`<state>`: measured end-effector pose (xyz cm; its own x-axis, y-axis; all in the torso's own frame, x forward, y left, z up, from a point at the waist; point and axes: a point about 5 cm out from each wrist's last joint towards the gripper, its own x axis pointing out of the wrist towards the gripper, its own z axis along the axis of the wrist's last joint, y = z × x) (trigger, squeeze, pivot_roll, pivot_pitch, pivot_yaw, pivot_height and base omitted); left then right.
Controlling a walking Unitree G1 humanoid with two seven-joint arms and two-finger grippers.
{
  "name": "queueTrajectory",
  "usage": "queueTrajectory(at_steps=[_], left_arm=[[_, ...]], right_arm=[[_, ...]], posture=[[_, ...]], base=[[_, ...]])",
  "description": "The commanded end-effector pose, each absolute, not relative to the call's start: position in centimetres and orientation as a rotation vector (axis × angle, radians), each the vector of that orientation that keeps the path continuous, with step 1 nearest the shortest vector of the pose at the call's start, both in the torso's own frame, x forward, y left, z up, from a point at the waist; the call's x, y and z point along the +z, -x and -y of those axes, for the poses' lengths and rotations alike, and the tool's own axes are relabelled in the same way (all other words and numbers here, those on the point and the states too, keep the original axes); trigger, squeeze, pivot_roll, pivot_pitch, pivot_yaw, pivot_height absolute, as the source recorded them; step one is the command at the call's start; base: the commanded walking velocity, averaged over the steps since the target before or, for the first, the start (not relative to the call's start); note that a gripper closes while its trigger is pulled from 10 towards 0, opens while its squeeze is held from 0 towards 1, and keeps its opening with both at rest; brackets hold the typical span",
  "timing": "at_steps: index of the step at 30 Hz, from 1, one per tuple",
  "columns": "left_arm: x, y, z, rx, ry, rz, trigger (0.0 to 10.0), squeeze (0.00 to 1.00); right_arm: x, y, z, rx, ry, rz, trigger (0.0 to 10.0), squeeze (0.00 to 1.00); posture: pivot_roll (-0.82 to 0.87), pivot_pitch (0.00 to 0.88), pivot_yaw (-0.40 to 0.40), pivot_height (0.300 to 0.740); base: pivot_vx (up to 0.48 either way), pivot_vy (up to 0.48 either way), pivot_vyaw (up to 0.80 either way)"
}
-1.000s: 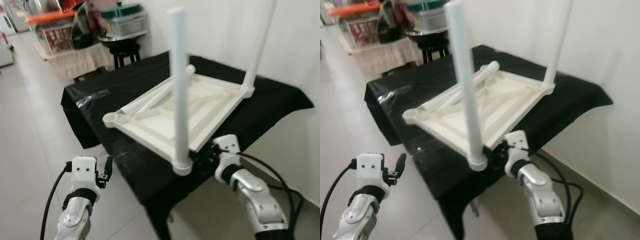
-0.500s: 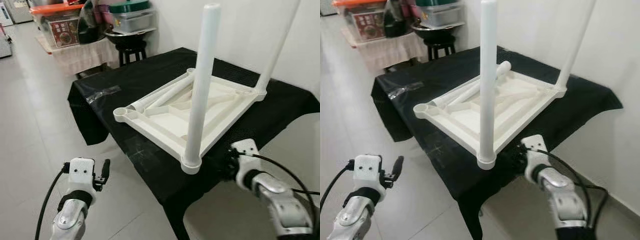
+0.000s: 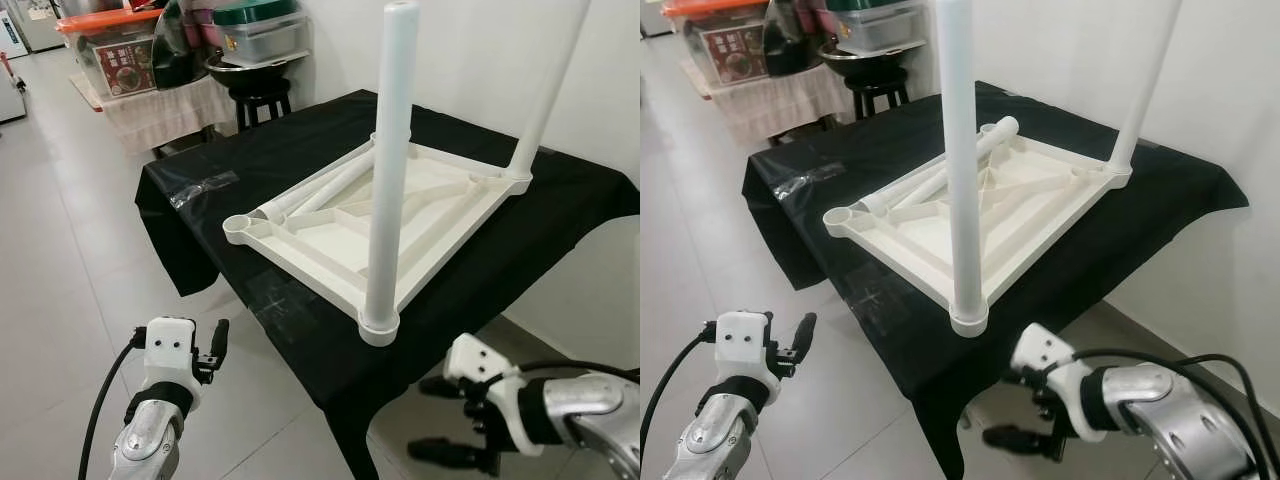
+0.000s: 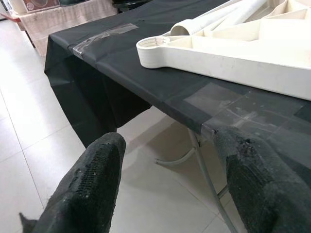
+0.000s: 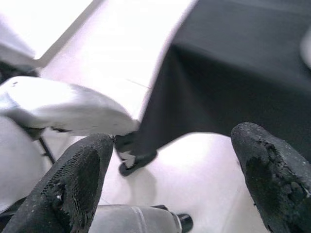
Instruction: Building children table
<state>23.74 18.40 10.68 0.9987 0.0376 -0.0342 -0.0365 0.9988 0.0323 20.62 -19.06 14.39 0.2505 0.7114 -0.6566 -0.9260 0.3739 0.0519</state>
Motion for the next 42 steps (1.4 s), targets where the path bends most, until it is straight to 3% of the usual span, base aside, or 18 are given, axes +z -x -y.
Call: queueTrajectory(at_steps=[1, 16, 26, 33, 42], left_arm=[[10.4, -23.6, -18.5, 0.048, -0.025, -0.059, 10.0, 0.0], [10.4, -23.9, -18.4, 0.034, -0.04, -0.068, 10.0, 0.0], [10.6, -24.0, -18.5, 0.05, -0.029, -0.046, 10.0, 0.0], [10.8, -23.9, -18.5, 0.045, -0.052, -0.035, 10.0, 0.0], [10.9, -24.0, -18.4, 0.038, -0.051, -0.023, 10.0, 0.0]], right_arm=[[14.6, -20.4, 18.3, 1.214, 0.39, -0.639, 10.0, 0.0], [14.8, -21.6, 18.0, 1.259, 0.396, -0.614, 10.0, 0.0], [14.7, -24.6, 16.7, 1.054, 0.351, -0.494, 10.0, 0.0], [14.8, -27.6, 15.5, 0.831, 0.269, -0.381, 10.0, 0.0], [15.1, -29.1, 14.5, 0.737, 0.211, -0.312, 10.0, 0.0]], posture=[[-0.12, 0.046, 0.045, 0.74], [-0.11, 0.045, 0.046, 0.74], [-0.11, 0.045, 0.053, 0.74], [-0.1, 0.044, 0.048, 0.74], [-0.1, 0.042, 0.042, 0.74]], base=[[0.0, 0.48, 0.0], [0.0, 0.48, 0.0], [0.0, 0.423, 0.0], [0.0, 0.0, 0.0], [0.276, 0.0, 0.0]])
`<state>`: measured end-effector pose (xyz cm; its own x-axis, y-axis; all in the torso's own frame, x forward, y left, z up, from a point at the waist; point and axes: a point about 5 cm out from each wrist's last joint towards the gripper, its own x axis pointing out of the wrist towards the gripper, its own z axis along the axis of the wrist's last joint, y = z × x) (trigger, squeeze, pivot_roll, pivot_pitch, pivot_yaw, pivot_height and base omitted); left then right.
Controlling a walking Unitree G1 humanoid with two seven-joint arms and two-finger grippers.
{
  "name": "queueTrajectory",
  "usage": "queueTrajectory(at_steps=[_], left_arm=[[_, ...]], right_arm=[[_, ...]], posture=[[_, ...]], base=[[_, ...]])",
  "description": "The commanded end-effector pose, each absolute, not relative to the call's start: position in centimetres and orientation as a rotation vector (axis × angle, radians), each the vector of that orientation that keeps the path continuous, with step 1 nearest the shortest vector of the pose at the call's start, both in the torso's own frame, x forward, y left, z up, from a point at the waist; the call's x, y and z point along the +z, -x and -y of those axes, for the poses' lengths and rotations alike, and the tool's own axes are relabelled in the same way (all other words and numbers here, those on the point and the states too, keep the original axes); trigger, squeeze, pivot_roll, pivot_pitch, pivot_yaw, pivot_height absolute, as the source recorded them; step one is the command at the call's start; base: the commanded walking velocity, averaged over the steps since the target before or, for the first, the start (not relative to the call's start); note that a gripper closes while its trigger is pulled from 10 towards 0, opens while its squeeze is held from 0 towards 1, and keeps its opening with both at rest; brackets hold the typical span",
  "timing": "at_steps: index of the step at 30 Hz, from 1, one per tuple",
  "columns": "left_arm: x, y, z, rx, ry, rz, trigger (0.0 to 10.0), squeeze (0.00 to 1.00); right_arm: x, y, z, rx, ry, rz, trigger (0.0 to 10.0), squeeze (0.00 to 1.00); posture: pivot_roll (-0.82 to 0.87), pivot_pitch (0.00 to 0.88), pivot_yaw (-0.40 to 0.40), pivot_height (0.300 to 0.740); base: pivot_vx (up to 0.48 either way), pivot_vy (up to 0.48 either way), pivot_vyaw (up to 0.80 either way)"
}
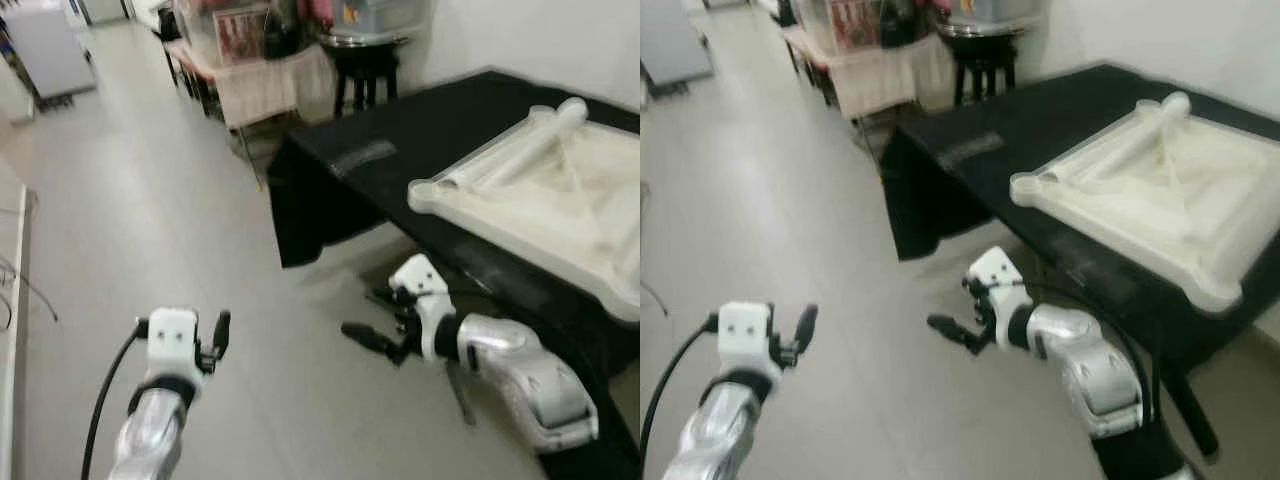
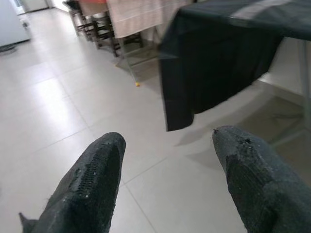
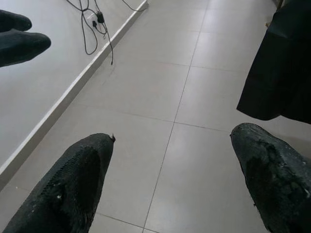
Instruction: Building children table
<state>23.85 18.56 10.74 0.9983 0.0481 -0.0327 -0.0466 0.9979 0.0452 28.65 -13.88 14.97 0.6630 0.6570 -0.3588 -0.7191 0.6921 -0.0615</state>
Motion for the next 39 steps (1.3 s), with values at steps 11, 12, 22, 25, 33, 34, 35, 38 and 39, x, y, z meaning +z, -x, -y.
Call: queueTrajectory(at_steps=[11, 12, 22, 25, 33, 34, 35, 38, 39], left_arm=[[10.9, -23.8, -18.4, 0.036, -0.057, -0.025, 10.0, 0.0], [10.9, -23.8, -18.4, 0.037, -0.057, -0.025, 10.0, 0.0], [10.9, -23.9, -18.3, 0.033, -0.057, -0.025, 10.0, 0.0], [10.8, -23.9, -18.3, 0.032, -0.056, -0.026, 10.0, 0.0], [10.8, -23.9, -18.5, 0.052, -0.039, -0.028, 10.0, 0.0], [10.8, -23.9, -18.5, 0.056, -0.039, -0.029, 10.0, 0.0], [10.7, -23.8, -18.6, 0.064, -0.031, -0.035, 10.0, 0.0], [10.6, -23.9, -18.6, 0.066, -0.029, -0.045, 10.0, 0.0], [10.6, -23.9, -18.6, 0.064, -0.034, -0.049, 10.0, 0.0]], right_arm=[[14.9, -29.5, 13.3, 0.721, 0.183, -0.291, 10.0, 0.0], [14.9, -29.5, 13.2, 0.725, 0.18, -0.288, 10.0, 0.0], [15.1, -29.8, 12.4, 0.726, 0.146, -0.242, 10.0, 0.0], [15.1, -30.0, 11.7, 0.73, 0.153, -0.21, 10.0, 0.0], [15.2, -30.1, 10.3, 0.755, 0.135, -0.171, 10.0, 0.0], [15.2, -30.2, 10.2, 0.758, 0.132, -0.168, 10.0, 0.0], [15.2, -30.2, 9.9, 0.763, 0.127, -0.164, 10.0, 0.0], [15.1, -30.1, 9.8, 0.767, 0.125, -0.163, 10.0, 0.0], [15.0, -30.1, 9.7, 0.768, 0.125, -0.164, 10.0, 0.0]], posture=[[-0.09, 0.045, 0.039, 0.74], [-0.09, 0.045, 0.039, 0.74], [-0.09, 0.044, 0.042, 0.74], [-0.08, 0.042, 0.044, 0.74], [-0.08, 0.041, 0.04, 0.74], [-0.07, 0.041, 0.039, 0.74], [-0.07, 0.044, 0.036, 0.74], [-0.08, 0.045, 0.035, 0.74], [-0.08, 0.047, 0.039, 0.74]], base=[[0.387, 0.0, 0.0], [0.368, 0.0, 0.0], [0.355, 0.0, 0.0], [0.318, 0.0, -0.53], [0.062, 0.0, -0.8], [0.0, 0.0, -0.8], [0.0, 0.0, -0.8], [0.0, 0.16, -0.8], [0.0, 0.48, -0.8]])
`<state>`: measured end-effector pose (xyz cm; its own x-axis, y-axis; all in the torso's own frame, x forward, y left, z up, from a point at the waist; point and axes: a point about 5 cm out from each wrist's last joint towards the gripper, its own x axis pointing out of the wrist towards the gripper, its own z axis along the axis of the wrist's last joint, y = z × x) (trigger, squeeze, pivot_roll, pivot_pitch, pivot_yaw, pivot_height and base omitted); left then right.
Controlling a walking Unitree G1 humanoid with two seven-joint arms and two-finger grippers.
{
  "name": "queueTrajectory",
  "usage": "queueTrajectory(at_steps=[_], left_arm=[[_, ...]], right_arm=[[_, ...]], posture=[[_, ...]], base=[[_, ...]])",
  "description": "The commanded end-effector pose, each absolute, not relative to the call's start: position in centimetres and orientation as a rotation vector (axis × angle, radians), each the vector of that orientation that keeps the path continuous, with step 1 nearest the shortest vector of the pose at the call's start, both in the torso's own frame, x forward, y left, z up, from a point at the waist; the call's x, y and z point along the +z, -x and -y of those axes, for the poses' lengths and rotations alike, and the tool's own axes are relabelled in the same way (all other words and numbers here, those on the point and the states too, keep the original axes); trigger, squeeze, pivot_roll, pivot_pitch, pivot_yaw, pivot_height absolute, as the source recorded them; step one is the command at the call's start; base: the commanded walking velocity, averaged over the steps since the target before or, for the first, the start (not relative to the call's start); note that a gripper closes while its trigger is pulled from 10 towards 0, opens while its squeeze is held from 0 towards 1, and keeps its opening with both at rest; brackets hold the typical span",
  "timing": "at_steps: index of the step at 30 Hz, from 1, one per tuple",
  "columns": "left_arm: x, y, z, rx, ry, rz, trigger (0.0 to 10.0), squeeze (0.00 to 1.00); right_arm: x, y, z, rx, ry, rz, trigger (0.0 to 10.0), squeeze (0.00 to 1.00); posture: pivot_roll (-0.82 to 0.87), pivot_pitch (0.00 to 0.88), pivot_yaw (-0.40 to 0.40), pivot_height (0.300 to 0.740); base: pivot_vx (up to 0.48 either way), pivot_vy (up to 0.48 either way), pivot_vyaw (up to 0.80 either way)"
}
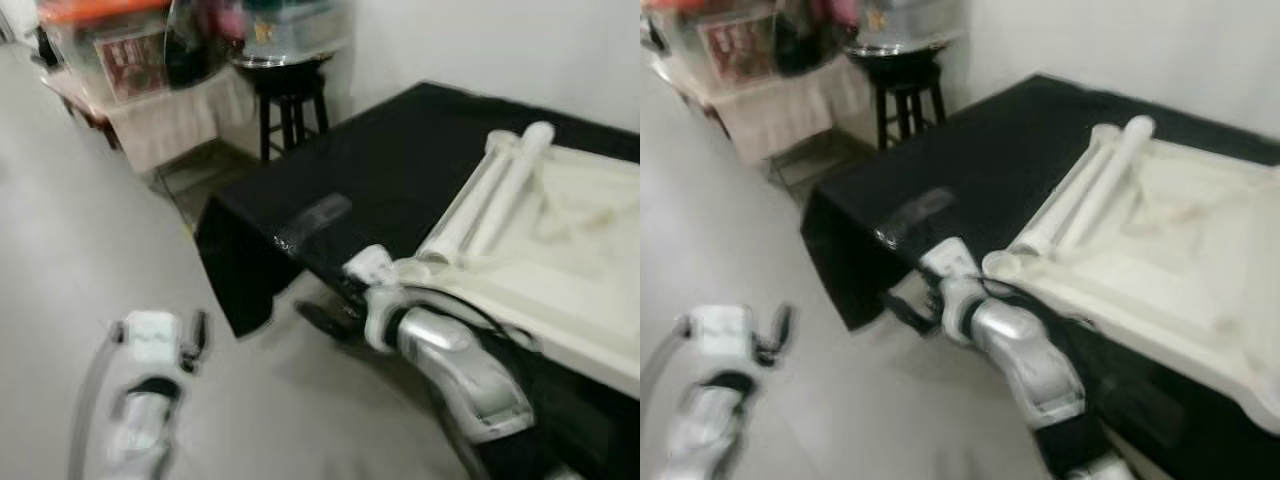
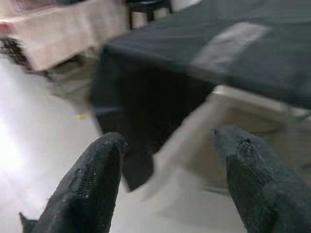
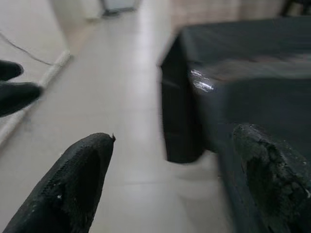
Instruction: Building children table
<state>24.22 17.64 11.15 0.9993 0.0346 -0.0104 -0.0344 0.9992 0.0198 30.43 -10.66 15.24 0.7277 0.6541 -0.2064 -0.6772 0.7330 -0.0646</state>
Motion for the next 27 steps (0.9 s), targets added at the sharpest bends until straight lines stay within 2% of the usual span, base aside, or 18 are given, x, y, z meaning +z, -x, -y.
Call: queueTrajectory(at_steps=[1, 7, 19, 27], left_arm=[[10.6, -23.9, -18.6, 0.064, -0.034, -0.049, 10.0, 0.0], [10.8, -24.0, -18.6, 0.063, -0.043, -0.034, 10.0, 0.0], [11.1, -24.1, -18.9, 0.073, -0.061, -0.025, 10.0, 0.0], [11.4, -24.3, -19.1, 0.086, -0.064, -0.013, 10.0, 0.0]], right_arm=[[15.0, -30.1, 9.7, 0.768, 0.125, -0.164, 10.0, 0.0], [14.6, -30.0, 9.4, 0.763, 0.122, -0.168, 10.0, 0.0], [13.9, -30.3, 8.9, 0.739, 0.112, -0.158, 10.0, 0.0], [13.3, -31.1, 8.2, 0.697, 0.076, -0.138, 10.0, 0.0]], posture=[[-0.08, 0.047, 0.039, 0.74], [-0.08, 0.049, 0.045, 0.74], [-0.08, 0.054, 0.046, 0.74], [-0.08, 0.052, 0.047, 0.74]], base=[[0.0, 0.48, -0.8], [0.0, 0.48, -0.8], [0.0, 0.0, -0.8], [0.0, 0.0, 0.0]])
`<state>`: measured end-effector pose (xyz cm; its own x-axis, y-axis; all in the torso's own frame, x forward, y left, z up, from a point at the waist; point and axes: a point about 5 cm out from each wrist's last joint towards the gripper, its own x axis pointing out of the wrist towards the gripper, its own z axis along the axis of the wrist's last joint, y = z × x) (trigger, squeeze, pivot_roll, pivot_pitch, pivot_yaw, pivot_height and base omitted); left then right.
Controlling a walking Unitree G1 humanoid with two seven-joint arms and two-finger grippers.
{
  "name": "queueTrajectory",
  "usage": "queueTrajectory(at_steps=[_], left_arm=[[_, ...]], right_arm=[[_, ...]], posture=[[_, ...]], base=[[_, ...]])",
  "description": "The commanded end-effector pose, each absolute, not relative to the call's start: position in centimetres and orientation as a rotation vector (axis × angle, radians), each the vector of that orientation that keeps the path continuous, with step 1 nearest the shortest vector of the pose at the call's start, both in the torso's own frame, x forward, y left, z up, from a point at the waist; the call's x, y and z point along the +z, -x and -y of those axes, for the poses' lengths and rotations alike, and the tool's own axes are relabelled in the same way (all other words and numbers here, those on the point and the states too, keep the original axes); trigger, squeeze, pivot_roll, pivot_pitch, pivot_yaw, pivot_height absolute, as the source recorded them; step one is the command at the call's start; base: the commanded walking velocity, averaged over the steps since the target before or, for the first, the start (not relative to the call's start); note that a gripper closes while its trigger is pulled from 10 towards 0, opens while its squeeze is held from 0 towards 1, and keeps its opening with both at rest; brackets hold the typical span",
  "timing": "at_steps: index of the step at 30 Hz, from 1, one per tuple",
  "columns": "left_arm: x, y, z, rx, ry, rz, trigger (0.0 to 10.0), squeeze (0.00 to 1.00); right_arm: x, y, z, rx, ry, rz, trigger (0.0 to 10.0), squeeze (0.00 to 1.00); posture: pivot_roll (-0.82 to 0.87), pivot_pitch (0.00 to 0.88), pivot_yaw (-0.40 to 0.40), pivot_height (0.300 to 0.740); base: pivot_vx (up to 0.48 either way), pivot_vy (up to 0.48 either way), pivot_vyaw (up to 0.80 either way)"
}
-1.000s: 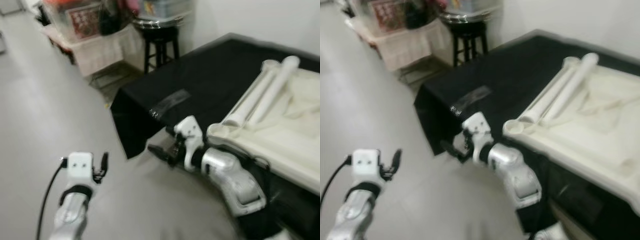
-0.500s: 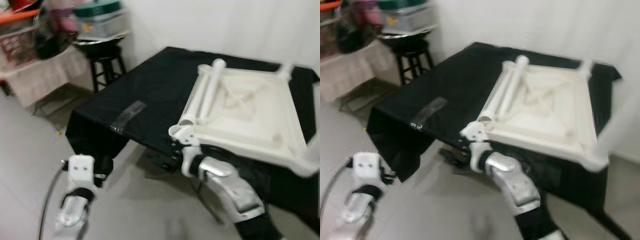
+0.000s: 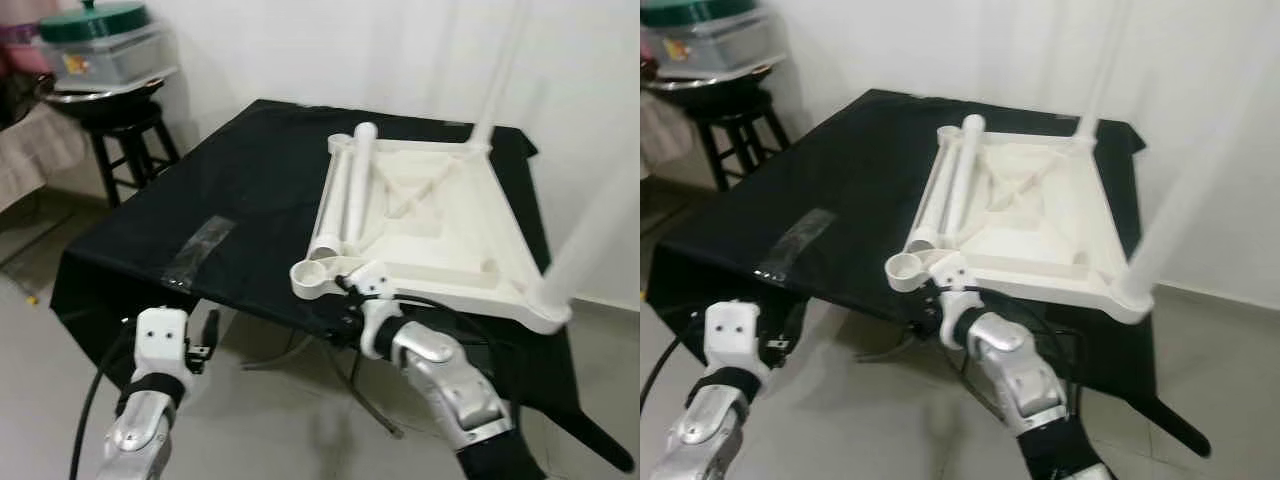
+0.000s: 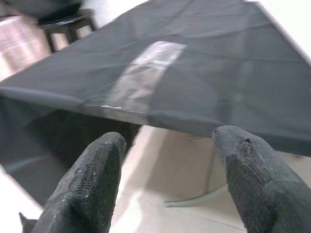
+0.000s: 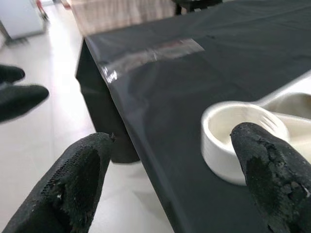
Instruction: Building children table
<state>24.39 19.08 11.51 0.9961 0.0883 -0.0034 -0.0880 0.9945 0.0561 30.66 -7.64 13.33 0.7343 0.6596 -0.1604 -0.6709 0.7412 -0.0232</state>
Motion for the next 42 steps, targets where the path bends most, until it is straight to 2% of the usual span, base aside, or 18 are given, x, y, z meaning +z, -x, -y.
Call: queueTrajectory(at_steps=[1, 7, 18, 23, 27, 30, 31, 38, 42], left_arm=[[11.4, -24.3, -19.1, 0.086, -0.065, -0.012, 10.0, 0.0], [11.3, -24.4, -19.5, 0.114, -0.07, -0.019, 10.0, 0.0], [11.1, -23.9, -22.3, 0.312, -0.088, -0.039, 10.0, 0.0], [12.2, -24.2, -22.9, 0.337, -0.092, -0.002, 10.0, 0.0], [12.6, -24.5, -22.6, 0.311, -0.086, 0.014, 10.0, 0.0], [13.2, -25.0, -21.7, 0.253, -0.087, 0.044, 10.0, 0.0], [13.6, -25.2, -20.7, 0.183, -0.074, 0.067, 10.0, 0.0], [14.5, -25.2, -17.4, -0.041, -0.088, 0.113, 10.0, 0.0], [14.3, -25.1, -16.8, -0.078, -0.109, 0.12, 10.0, 0.0]], right_arm=[[13.4, -31.2, 8.2, 0.688, 0.071, -0.134, 10.0, 0.0], [13.4, -31.2, 7.8, 0.723, 0.056, -0.127, 10.0, 0.0], [13.2, -31.2, 7.7, 0.741, 0.013, -0.124, 10.0, 0.0], [13.2, -31.6, 8.0, 0.702, -0.023, -0.116, 10.0, 0.0], [13.4, -31.9, 8.3, 0.67, -0.032, -0.103, 10.0, 0.0], [13.6, -32.3, 8.7, 0.629, -0.03, -0.085, 10.0, 0.0], [13.7, -32.5, 8.8, 0.608, -0.019, -0.075, 10.0, 0.0], [13.6, -32.3, 8.7, 0.61, -0.011, -0.07, 10.0, 0.0], [13.6, -32.2, 8.7, 0.608, -0.014, -0.068, 10.0, 0.0]], posture=[[-0.08, 0.052, 0.047, 0.74], [-0.07, 0.048, 0.058, 0.74], [-0.05, 0.042, 0.061, 0.74], [-0.05, 0.041, 0.063, 0.74], [-0.05, 0.04, 0.064, 0.74], [-0.05, 0.041, 0.065, 0.74], [-0.05, 0.044, 0.068, 0.74], [-0.03, 0.063, 0.069, 0.74], [-0.03, 0.068, 0.068, 0.74]], base=[[0.0, 0.0, 0.0], [0.0, 0.0, 0.0], [0.0, 0.0, 0.0], [0.0, 0.448, 0.0], [0.0, 0.48, 0.0], [0.0, 0.48, 0.0], [0.0, 0.48, 0.0], [0.0, 0.0, -0.8], [0.0, 0.0, -0.8]])
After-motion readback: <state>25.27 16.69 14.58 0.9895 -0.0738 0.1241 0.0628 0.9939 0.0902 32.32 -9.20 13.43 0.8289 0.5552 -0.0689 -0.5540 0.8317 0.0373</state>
